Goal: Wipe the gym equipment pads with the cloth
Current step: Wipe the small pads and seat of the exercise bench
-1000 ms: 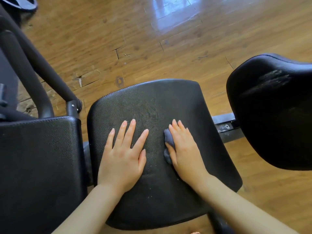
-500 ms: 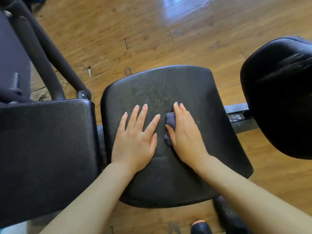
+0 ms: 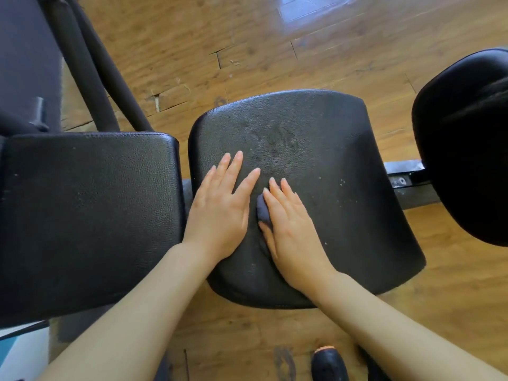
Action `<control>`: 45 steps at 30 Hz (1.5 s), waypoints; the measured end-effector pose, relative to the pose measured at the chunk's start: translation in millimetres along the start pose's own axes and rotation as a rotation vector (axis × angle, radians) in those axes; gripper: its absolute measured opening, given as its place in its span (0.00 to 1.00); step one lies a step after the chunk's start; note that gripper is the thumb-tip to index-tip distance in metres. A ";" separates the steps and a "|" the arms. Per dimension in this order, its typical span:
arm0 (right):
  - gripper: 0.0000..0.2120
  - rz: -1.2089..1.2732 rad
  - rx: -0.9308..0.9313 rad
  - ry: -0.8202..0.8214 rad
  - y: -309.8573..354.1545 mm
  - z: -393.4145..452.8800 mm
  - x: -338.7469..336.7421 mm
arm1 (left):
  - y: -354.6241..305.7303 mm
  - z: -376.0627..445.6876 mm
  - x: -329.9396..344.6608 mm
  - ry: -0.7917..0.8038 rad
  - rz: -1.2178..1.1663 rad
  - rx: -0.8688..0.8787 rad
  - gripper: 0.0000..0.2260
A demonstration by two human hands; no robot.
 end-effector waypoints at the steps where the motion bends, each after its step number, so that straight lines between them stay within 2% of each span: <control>1: 0.25 0.015 0.009 0.010 1.3 -8.9 0.4 | 3.0 -1.5 -2.8 -0.004 0.001 -0.018 0.20; 5: 0.27 -0.015 -0.120 0.165 20.1 -87.3 -1.0 | 17.7 -4.2 -9.7 -0.003 -0.006 -0.089 0.20; 7: 0.26 -0.044 -0.171 0.160 21.9 -98.7 -1.2 | 21.1 -3.8 -9.1 0.005 -0.032 -0.087 0.21; 10: 0.25 -0.010 -0.141 0.128 29.6 -68.1 5.3 | 22.2 -2.3 -7.8 0.016 -0.071 -0.103 0.22; 15: 0.25 -0.004 0.011 -0.008 34.0 -4.7 18.4 | 30.0 0.3 -12.9 0.024 -0.197 -0.156 0.25; 21: 0.27 -0.054 -0.080 0.086 42.7 -63.0 12.1 | 25.5 -1.2 -14.8 0.024 -0.074 -0.089 0.22; 25: 0.26 -0.058 -0.077 0.038 37.4 -9.0 15.3 | 26.1 -1.5 -16.6 -0.004 -0.099 -0.098 0.26; 29: 0.28 -0.057 0.023 -0.040 18.5 70.6 10.1 | 29.1 0.6 -19.5 -0.004 -0.138 -0.105 0.33; 36: 0.28 -0.027 -0.025 0.012 21.8 18.0 -1.8 | 28.2 2.9 -21.9 -0.029 -0.110 -0.106 0.28; 39: 0.27 -0.067 -0.028 0.006 20.0 55.1 5.1 | 29.2 2.6 -22.5 -0.021 -0.101 -0.103 0.32; 42: 0.27 -0.090 0.007 -0.071 13.7 109.2 5.0 | 28.9 2.7 -21.3 -0.011 -0.078 -0.101 0.31; 45: 0.27 -0.115 0.019 -0.078 11.0 100.8 0.0 | 28.8 1.6 -20.1 -0.010 -0.069 -0.098 0.31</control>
Point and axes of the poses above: each hand's wrist, its own z-axis towards the middle knuckle, its own x-axis out of the palm, y = z × x, the point moved 8 cm from there along z, towards the middle knuckle, and after that the axes turned 6 degrees about z, right-handed, at the moved point
